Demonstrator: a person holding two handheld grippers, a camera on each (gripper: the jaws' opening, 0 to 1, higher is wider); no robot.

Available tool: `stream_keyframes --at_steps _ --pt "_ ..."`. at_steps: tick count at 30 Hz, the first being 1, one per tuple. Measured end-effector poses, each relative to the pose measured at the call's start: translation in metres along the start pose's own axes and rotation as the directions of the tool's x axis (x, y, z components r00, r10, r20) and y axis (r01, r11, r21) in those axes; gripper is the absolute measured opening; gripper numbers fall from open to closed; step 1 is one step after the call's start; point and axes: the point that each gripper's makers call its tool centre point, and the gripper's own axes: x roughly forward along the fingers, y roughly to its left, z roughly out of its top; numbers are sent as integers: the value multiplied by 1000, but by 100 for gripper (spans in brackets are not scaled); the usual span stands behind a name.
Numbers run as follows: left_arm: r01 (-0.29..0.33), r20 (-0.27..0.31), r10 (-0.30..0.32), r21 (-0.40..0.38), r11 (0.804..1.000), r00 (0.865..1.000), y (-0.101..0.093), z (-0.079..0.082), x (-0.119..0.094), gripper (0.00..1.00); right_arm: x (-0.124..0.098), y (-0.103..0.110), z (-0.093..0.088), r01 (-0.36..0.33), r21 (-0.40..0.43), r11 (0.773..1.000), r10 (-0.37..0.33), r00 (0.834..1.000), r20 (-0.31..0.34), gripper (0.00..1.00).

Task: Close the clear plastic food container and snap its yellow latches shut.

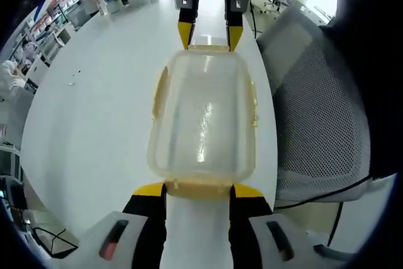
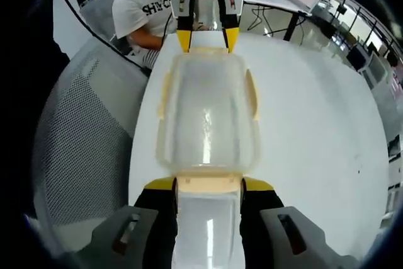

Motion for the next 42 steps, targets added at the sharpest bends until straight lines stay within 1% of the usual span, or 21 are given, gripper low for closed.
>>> stream_keyframes --at_steps 4,13,27,42 --pt "2 -6 -1 2 1000 1000 -1 3 2 33 -2 2 -3 -5 -9 1000 5 1000 -3 35" --pt "4 -3 -4 -12 1000 1000 -6 16 7 33 -10 4 -16 -5 -3 1000 5 1000 1 35" --pt "7 -1 -7 -6 1000 1000 -8 46 20 33 -21 4 -46 -3 12 1000 3 1000 -2 35" --pt "9 -1 -9 -6 1000 1000 -11 73 32 33 -31 4 -75 -3 14 1000 3 1000 -5 35"
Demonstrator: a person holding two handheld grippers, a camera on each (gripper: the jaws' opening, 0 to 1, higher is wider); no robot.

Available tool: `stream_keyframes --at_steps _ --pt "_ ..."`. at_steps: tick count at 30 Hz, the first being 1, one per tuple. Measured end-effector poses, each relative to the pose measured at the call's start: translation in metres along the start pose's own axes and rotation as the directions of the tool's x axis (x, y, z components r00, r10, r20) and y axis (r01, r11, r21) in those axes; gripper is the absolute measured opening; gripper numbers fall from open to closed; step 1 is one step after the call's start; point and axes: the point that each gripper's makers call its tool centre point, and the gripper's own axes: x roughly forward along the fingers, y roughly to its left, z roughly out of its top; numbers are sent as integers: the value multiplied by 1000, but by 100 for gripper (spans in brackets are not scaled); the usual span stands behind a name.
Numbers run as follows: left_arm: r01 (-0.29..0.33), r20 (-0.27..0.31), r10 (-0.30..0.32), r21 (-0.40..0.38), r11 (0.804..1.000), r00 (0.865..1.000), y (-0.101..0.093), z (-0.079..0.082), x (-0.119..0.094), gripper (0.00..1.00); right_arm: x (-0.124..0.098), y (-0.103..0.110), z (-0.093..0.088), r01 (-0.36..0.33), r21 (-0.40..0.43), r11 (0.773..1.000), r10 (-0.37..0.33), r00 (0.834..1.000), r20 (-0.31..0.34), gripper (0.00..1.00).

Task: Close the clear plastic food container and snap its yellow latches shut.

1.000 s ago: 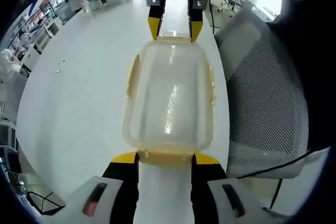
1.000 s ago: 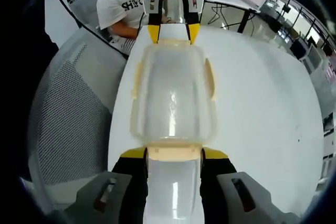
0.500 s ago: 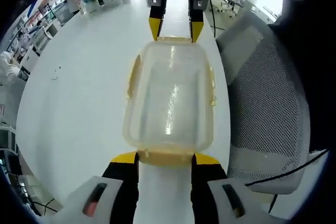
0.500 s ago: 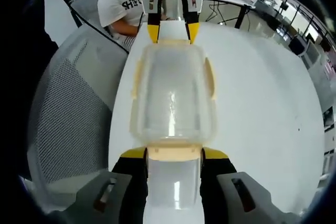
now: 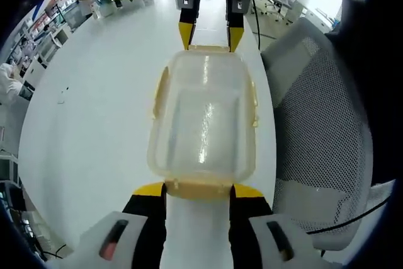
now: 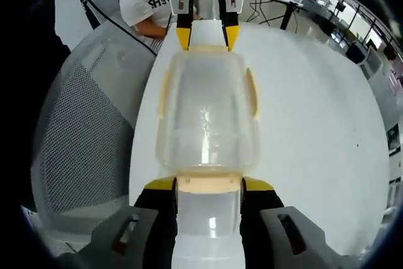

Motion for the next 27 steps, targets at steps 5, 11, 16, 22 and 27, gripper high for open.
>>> stream_keyframes --at_steps 5,11,16,22,27 --pt "-5 6 5 4 1000 1000 0 12 4 33 -5 -1 -11 6 0 1000 -6 1000 0 35" --pt "-3 3 3 6 1000 1000 -3 24 8 33 -11 0 -23 5 -5 1000 -5 1000 -3 35" --pt "-10 3 10 2 1000 1000 -4 31 10 33 -14 0 -29 8 -11 1000 -8 1000 0 35" --pt "-13 -5 13 -6 1000 1000 -5 38 13 33 -17 -1 -36 8 -23 1000 -8 1000 -4 35" --pt "-14 -3 14 -11 1000 1000 -6 45 17 33 -21 -2 -43 -1 -18 1000 1 1000 -2 35"
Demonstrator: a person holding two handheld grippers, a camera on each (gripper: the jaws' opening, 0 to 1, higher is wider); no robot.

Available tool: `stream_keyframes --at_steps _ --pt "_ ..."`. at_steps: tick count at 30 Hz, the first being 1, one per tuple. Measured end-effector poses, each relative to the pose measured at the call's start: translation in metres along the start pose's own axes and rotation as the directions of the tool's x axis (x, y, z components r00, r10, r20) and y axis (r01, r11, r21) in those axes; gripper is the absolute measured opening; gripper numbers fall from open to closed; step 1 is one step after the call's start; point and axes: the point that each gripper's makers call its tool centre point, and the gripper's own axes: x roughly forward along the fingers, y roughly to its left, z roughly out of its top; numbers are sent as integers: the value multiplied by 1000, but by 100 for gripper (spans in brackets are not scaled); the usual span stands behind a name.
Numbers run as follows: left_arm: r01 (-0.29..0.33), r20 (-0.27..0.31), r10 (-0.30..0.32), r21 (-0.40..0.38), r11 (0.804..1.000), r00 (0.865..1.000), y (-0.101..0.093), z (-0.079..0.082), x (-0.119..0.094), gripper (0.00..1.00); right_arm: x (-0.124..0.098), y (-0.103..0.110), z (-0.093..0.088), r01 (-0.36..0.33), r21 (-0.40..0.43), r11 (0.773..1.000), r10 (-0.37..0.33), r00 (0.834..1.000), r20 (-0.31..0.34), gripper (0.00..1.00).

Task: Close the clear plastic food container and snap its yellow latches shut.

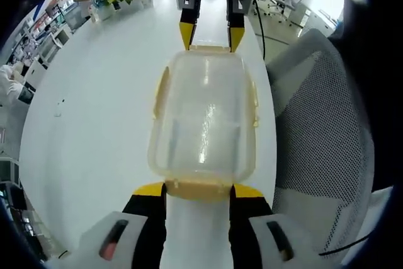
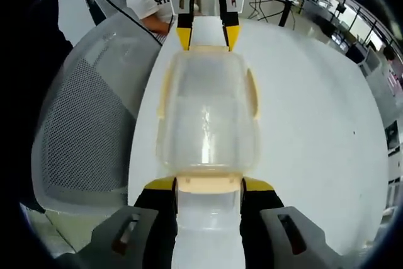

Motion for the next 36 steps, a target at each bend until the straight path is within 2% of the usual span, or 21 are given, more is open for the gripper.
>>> stream_keyframes --at_steps 11,27,36 --pt "7 9 -7 17 1000 1000 -1 21 11 33 -7 3 -23 2 9 1000 -2 1000 -8 35" --pt "18 13 -19 24 1000 1000 -2 35 19 33 -14 3 -37 5 13 1000 -4 1000 -17 35" --pt "17 32 -18 24 1000 999 -6 50 26 33 -21 5 -53 18 11 1000 -18 1000 -19 35"
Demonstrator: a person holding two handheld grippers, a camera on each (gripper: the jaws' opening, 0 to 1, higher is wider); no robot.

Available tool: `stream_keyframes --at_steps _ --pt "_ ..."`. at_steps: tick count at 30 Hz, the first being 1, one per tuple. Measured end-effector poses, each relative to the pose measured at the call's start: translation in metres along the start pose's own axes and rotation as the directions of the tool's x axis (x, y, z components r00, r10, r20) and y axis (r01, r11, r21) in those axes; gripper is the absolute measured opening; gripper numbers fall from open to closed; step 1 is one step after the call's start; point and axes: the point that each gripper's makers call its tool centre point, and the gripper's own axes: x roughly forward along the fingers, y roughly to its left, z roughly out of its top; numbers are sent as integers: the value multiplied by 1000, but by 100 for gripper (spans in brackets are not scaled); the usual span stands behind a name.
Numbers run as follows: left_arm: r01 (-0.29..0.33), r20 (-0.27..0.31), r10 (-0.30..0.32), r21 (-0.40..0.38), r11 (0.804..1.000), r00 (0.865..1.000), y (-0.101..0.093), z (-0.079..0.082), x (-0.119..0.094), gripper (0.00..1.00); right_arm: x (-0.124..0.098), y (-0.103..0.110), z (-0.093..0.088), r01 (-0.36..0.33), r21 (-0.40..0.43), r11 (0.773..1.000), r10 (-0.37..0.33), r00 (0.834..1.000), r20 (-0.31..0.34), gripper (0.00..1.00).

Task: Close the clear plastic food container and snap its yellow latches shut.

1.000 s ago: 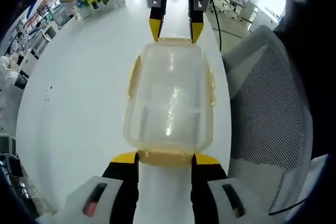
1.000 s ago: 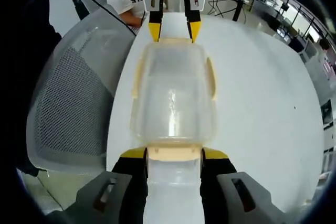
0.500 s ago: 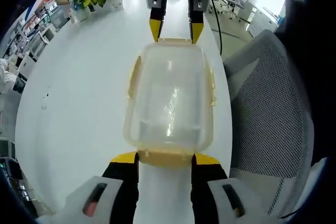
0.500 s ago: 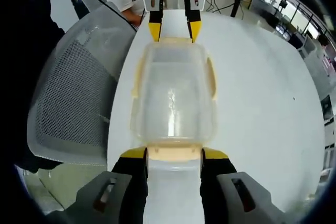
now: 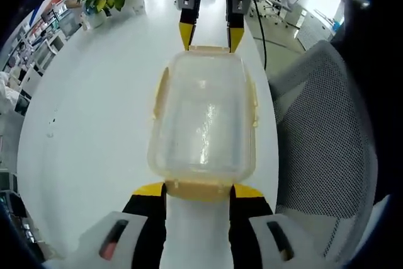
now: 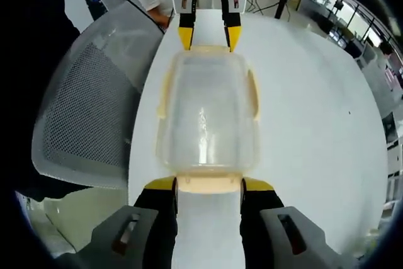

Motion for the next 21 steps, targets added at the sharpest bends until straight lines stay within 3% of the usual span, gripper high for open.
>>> stream_keyframes --at_steps 7,21 --pt "0 0 0 9 1000 1000 -1 7 4 33 -2 2 -7 7 9 1000 -7 1000 -7 35" --pt "-2 -7 2 11 1000 1000 -6 6 12 33 2 7 -12 19 8 1000 -19 1000 -2 35"
